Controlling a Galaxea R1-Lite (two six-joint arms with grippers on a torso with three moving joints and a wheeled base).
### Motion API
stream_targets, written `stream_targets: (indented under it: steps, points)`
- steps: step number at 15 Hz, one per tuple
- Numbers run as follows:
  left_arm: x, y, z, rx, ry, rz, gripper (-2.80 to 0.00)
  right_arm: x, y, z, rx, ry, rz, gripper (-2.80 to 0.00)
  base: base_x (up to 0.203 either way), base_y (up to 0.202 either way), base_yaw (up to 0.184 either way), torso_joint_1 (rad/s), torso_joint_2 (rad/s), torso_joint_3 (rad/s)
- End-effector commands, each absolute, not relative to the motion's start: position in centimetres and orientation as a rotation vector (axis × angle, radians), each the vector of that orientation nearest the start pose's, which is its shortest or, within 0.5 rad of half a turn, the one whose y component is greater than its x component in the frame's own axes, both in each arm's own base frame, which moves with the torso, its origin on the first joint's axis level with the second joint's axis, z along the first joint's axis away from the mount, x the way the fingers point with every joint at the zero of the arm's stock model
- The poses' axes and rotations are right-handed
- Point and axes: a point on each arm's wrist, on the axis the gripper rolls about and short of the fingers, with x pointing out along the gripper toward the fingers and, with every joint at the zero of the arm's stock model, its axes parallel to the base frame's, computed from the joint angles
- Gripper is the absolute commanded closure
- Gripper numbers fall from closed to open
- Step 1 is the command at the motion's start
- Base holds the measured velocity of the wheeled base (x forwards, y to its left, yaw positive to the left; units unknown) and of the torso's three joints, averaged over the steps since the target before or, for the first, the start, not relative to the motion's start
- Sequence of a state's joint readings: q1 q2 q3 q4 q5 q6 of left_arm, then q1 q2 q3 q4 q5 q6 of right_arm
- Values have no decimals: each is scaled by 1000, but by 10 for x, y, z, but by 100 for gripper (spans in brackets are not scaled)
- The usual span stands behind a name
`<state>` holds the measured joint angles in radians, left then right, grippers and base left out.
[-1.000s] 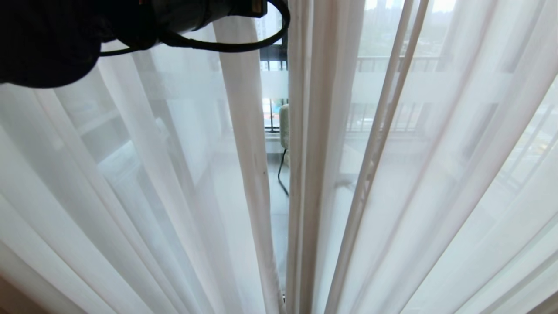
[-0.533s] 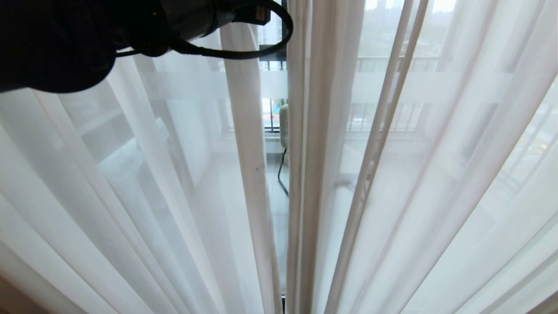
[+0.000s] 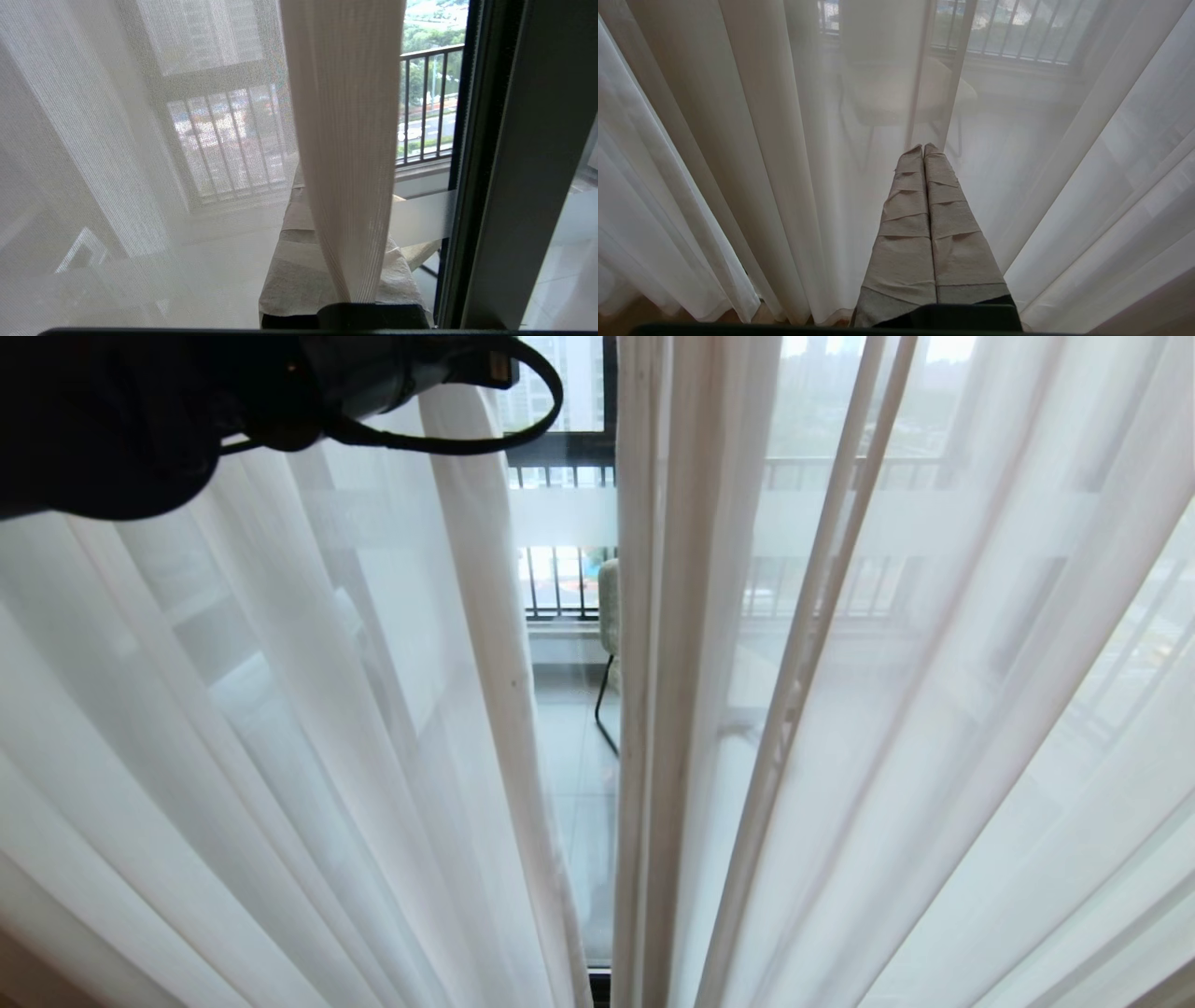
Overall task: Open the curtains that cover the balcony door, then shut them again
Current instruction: Pull the inner curtains open on both sides
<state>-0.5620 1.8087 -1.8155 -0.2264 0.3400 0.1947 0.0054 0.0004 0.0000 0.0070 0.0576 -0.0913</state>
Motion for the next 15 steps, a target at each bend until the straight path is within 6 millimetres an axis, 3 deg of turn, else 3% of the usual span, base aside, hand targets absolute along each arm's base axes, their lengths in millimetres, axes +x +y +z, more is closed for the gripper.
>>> stream_targets:
  steps: [1,7,10,15]
  points:
    - [298,-158,399,84,-256,-143,0,-23,1,75,-92,3,65,0,0,0,0,0,0,0]
    - [296,-114,413,72,-304,-17,0,-23,1,75,-92,4,65,0,0,0,0,0,0,0]
    - [299,-83,418,83,-312,80,0,-23,1,75,-92,3,65,0,0,0,0,0,0,0]
    - [288,-47,409,73,-273,174,0,-23,1,75,-92,4,65,0,0,0,0,0,0,0]
